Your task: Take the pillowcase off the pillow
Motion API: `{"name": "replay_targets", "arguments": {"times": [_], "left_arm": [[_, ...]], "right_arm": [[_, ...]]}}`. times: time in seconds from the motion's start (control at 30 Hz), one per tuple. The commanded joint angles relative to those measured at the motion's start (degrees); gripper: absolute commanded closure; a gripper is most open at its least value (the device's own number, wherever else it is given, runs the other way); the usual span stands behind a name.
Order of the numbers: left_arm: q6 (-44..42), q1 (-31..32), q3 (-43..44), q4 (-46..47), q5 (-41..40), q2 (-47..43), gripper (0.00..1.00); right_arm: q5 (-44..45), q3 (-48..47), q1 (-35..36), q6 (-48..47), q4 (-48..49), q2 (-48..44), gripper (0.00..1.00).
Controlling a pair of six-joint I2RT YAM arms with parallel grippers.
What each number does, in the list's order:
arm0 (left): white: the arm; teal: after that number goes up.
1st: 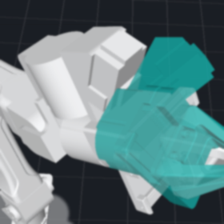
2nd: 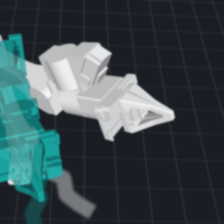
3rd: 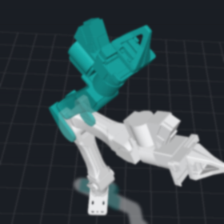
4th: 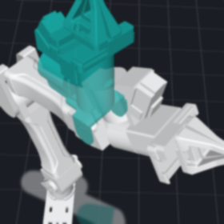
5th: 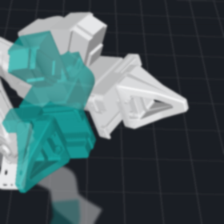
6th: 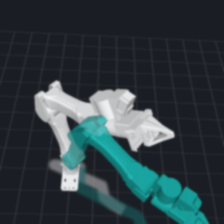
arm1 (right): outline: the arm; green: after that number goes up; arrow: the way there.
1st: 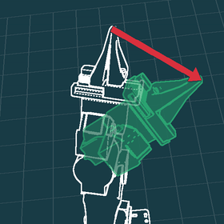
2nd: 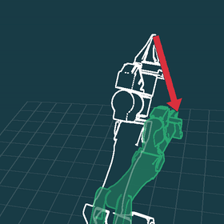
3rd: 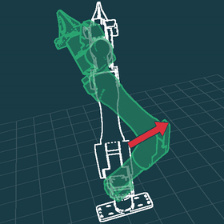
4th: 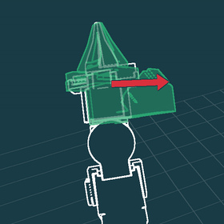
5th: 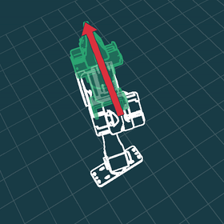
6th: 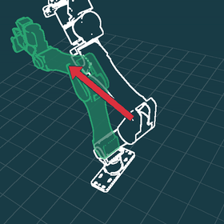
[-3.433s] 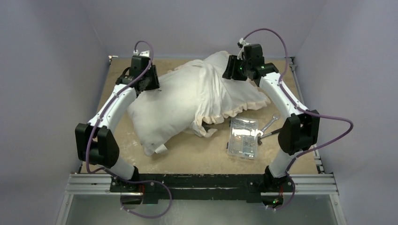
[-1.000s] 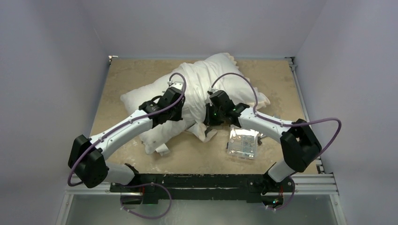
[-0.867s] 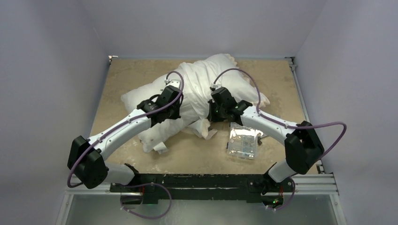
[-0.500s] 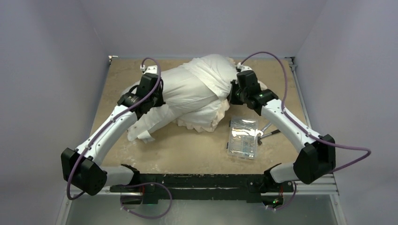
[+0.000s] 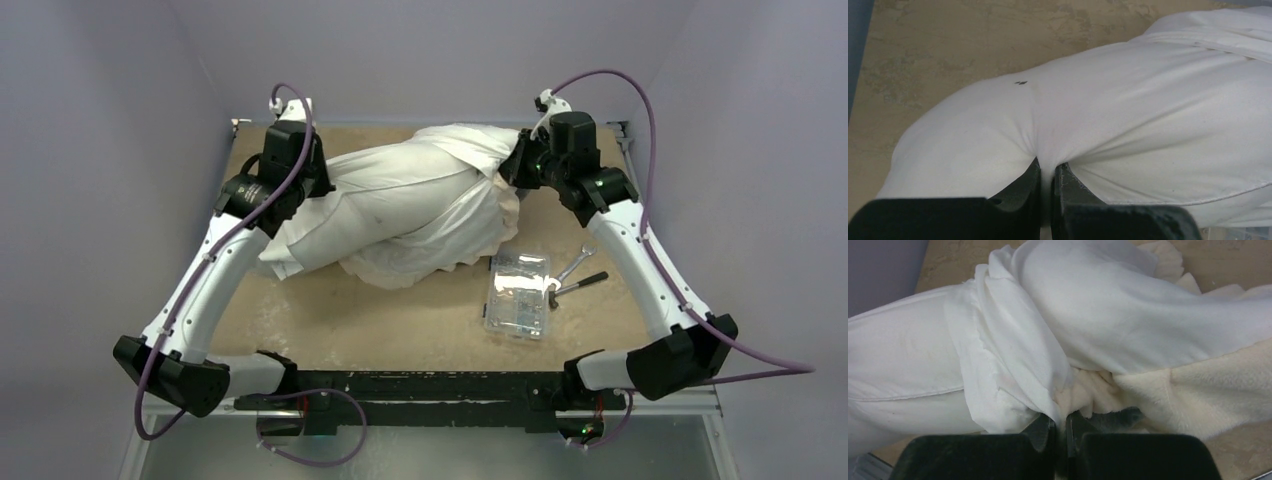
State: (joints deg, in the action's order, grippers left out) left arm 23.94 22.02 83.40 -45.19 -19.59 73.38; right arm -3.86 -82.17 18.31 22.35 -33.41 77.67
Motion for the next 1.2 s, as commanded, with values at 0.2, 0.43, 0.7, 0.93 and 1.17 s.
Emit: {"name": "replay_targets", "arguments": {"times": [0.2,0.43,0.7,0.93,1.17], "left_arm": [[-2.7,-3.0,-9.7,2.5,8.1,-11.7,1.00],[7.0,-3.0,-27.7,5.9,21.0,-21.9,0.96],[14.6,-3.0,-31.6,12.9,29.6,-19.7,0.26],[6.5,-3.0,-9.1,4.8,35.7,-3.9,0.13],[0.1,-3.2,6.6,1.4,30.2,6.7,0.11]], "right_arm": [[-21.0,10.6,-3.2,-4.2,12.1,-7.7,1.00],[-30.4,24.6,-3.2,-5.8,10.3,-12.9,0.86],[-21.4,25.2,-3.2,-8.2,3.4,-15.0,0.46],[-21.4,17.5,-3.2,-10.5,-2.5,-15.1,0.07],[-18.7,14.7,-3.2,-10.6,-5.5,-17.4,0.01]]}}
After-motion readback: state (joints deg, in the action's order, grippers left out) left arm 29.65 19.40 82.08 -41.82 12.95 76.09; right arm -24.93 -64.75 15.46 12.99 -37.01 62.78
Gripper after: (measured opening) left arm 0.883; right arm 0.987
